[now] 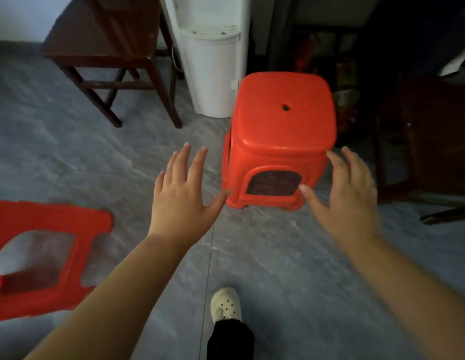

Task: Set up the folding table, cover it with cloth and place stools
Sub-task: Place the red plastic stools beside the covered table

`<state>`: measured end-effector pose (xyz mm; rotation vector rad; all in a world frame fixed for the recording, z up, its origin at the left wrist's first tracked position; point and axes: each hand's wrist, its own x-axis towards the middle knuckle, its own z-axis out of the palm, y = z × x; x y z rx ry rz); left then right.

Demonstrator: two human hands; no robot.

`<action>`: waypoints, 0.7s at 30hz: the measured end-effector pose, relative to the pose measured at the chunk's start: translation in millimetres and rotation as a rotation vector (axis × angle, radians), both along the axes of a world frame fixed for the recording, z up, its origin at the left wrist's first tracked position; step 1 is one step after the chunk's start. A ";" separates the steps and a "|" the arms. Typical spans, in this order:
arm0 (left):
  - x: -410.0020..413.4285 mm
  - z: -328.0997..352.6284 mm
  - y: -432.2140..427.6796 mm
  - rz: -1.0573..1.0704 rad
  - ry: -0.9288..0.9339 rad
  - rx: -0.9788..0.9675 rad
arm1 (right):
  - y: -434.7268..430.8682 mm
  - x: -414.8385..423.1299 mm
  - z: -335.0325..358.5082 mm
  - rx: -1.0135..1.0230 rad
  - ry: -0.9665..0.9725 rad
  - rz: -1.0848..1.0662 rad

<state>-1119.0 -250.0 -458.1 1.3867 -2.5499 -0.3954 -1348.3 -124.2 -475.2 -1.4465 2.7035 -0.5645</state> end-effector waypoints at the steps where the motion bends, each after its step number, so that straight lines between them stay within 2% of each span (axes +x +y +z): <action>1: -17.7 -2.3 -12.5 -0.019 -0.013 0.008 | -12.0 -12.4 -1.9 0.019 -0.017 -0.022; 8: -127.4 -35.0 -88.8 -0.132 -0.155 0.026 | -75.1 -108.3 -22.5 0.104 -0.029 0.004; 15: -206.8 -102.3 -140.9 -0.004 -0.304 0.088 | -139.9 -194.7 -88.8 0.204 -0.111 0.052; 18: -229.5 -117.1 -153.9 0.097 -0.313 0.191 | -156.1 -216.3 -109.0 0.234 -0.211 0.078; 21: -244.7 -125.0 -160.2 0.332 -0.123 0.456 | -167.6 -226.9 -119.9 0.267 -0.362 0.103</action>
